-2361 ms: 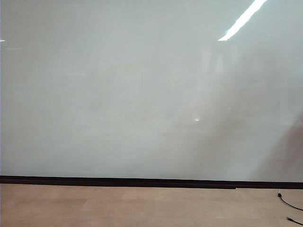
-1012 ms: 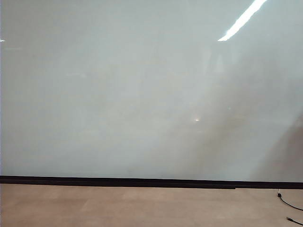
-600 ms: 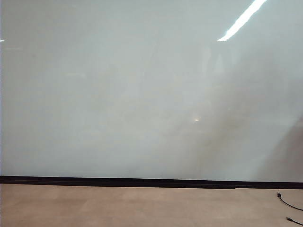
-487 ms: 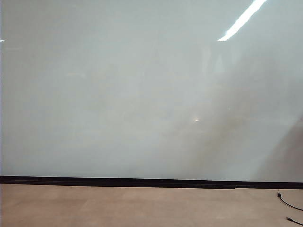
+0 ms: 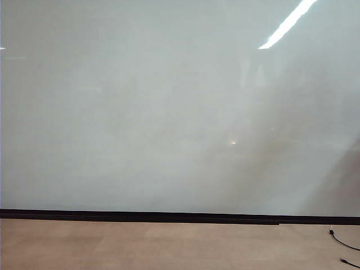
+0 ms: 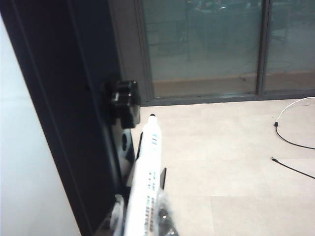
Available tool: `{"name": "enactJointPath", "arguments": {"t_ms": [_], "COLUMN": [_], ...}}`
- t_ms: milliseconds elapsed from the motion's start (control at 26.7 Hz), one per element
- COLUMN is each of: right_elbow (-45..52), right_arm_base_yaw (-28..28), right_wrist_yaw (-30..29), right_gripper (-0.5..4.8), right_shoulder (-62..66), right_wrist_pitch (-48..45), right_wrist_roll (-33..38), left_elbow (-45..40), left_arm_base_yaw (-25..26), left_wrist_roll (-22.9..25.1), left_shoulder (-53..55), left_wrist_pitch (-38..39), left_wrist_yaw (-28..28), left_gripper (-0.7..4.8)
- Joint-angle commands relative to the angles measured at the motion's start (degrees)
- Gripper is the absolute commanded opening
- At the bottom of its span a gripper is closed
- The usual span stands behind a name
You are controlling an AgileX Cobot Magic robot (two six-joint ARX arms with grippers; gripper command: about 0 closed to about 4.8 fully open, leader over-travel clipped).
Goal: Pick up the pen on the shelf to the right of the whiteboard and write the letter A.
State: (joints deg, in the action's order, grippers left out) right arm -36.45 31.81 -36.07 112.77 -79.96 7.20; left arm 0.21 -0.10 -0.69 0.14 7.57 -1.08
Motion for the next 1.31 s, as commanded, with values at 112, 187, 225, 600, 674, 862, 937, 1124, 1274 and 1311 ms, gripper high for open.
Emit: {"name": "enactJointPath", "arguments": {"t_ms": [112, 187, 225, 600, 674, 862, 937, 1124, 1274, 1311], "right_elbow": [-0.1, -0.1, -0.1, 5.0, 9.1, 17.2, 20.9, 30.5, 29.1, 28.2], "right_arm_base_yaw": [0.5, 0.6, 0.6, 0.1, -1.6, -6.6, -9.6, -25.2, -35.8, -38.1], "right_wrist_yaw": [0.6, 1.3, 1.5, 17.5, 26.1, 37.9, 41.0, 50.6, 51.0, 51.0], "right_gripper": [-0.09, -0.09, -0.09, -0.09, -0.09, -0.09, -0.09, -0.09, -0.09, -0.09], "right_shoulder": [-1.4, -1.5, -1.5, -7.3, -11.7, -21.3, -26.1, -47.0, -60.0, -62.1], "right_wrist_pitch": [-1.2, -1.2, -1.2, -1.2, -1.2, -1.0, -0.3, 12.3, 32.2, 36.5], "right_wrist_roll": [-1.2, -1.2, -1.2, -1.2, -1.2, -1.2, -1.2, -3.8, -3.8, -3.9], "left_elbow": [0.2, 0.2, 0.2, 0.2, 0.2, 0.2, 0.2, 0.2, 0.2, 0.2], "left_arm_base_yaw": [0.0, 0.0, 0.0, 0.0, 0.0, 0.0, 0.0, 0.0, 0.0, 0.0], "left_wrist_roll": [0.2, 0.2, 0.2, 0.2, 0.2, 0.2, 0.2, 0.2, 0.2, 0.2], "left_shoulder": [0.0, 0.0, 0.0, 0.0, 0.0, 0.0, 0.0, 0.0, 0.0, 0.0], "left_wrist_pitch": [-0.3, -0.3, -0.3, -0.3, -0.3, -0.3, -0.3, -0.3, -0.3, -0.3], "left_wrist_yaw": [-0.2, -0.2, -0.2, -0.2, -0.2, -0.2, -0.2, -0.2, -0.2, -0.2], "left_gripper": [-0.05, -0.04, -0.04, -0.04, -0.04, -0.04, -0.05, -0.05, -0.04, -0.04]}}
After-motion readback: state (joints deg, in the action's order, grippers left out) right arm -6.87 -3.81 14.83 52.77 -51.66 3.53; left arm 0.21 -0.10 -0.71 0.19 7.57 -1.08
